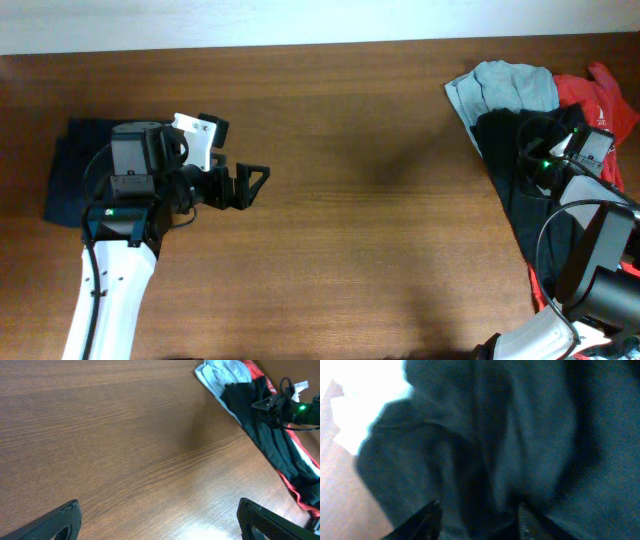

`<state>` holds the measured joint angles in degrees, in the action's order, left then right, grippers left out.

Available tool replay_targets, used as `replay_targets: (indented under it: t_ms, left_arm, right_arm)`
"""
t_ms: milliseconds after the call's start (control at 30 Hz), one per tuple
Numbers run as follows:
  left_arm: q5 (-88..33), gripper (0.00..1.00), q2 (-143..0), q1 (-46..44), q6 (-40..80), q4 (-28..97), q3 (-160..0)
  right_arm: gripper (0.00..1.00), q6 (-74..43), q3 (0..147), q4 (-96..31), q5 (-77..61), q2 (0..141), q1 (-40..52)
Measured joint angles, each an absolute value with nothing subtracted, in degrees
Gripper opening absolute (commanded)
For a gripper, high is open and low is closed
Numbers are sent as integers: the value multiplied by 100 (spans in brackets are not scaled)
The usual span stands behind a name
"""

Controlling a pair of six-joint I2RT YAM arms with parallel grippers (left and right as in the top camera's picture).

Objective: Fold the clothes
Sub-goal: 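Reach the right gripper to the dark green shirt on the pile and grasp it, then drag the dark green shirt leftward to the table center with the right gripper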

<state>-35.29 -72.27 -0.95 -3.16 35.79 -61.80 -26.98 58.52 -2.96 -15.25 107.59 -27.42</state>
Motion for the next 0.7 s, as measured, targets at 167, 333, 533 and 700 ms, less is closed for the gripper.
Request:
replay_targets:
  t_ms: [167,333,533,700]
  left_arm:
    - [-3282,99,-7227,-128,-316,3575,-6180]
    - [-2995,97,-7227,-128,-318,3522,-6180]
    - [-2628,96,-7227,-128,-318,3382,-6180]
    - [-2322,96,-7227,-128,-318,3321,-6184]
  right_arm:
    - [4,-2698,5852,-425,-1581,10763,-2744]
    - [4,-2716,5857,-454,-2814,10514,-2630]
    - [4,-2724,6034,-423,-3841,9253,-1094]
    - [4,-2724,6066,-451,-3970,9207,381]
